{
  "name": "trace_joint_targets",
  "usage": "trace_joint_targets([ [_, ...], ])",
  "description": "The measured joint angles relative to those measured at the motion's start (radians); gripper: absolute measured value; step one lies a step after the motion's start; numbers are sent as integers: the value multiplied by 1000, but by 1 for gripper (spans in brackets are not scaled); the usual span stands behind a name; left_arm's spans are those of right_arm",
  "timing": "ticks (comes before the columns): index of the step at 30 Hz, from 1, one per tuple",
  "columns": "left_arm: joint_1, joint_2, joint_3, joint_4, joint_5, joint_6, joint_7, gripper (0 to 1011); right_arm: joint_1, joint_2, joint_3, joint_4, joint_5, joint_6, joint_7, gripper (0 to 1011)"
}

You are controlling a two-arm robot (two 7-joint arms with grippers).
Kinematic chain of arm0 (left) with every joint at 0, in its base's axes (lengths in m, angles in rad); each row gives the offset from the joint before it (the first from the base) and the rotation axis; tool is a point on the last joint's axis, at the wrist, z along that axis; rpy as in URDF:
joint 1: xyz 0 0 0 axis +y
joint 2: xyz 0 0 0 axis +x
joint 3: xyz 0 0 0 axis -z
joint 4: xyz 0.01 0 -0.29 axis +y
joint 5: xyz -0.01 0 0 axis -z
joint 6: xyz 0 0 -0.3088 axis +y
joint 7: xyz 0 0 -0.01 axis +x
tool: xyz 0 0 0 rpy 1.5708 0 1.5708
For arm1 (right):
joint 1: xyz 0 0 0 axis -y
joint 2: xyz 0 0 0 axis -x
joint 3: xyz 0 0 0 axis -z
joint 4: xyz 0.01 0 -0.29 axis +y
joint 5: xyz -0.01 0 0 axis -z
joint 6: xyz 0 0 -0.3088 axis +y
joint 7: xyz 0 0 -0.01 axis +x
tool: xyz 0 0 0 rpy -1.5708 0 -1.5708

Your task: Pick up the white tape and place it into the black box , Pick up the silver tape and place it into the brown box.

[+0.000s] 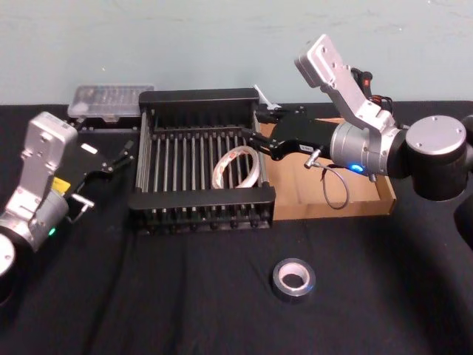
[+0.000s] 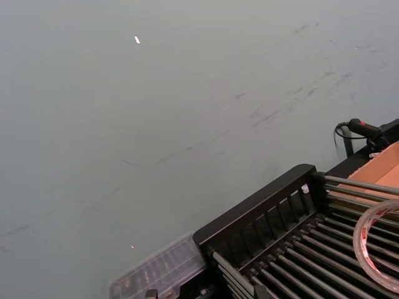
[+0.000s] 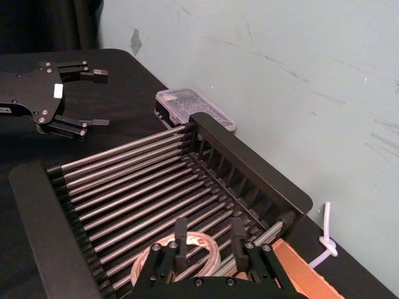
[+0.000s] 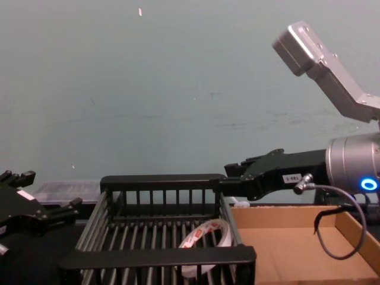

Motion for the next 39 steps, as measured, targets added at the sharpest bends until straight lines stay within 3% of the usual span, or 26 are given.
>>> trace_joint_targets([
  [12,0,0,0,0,0,0,0,1001,-1,1,1,-1,1,0,0,818],
  [20,0,0,0,0,0,0,0,1001,-2,1,1,-2,2,0,-1,1002],
  [30,0,0,0,0,0,0,0,1001,-32,29,36,-53,22,22,-20,1002],
  [35,0,0,0,0,0,0,0,1001,-70,79,64,-122,49,45,-16,1002],
  [39,0,0,0,0,0,0,0,1001,-118,139,84,-191,77,64,1,1002],
])
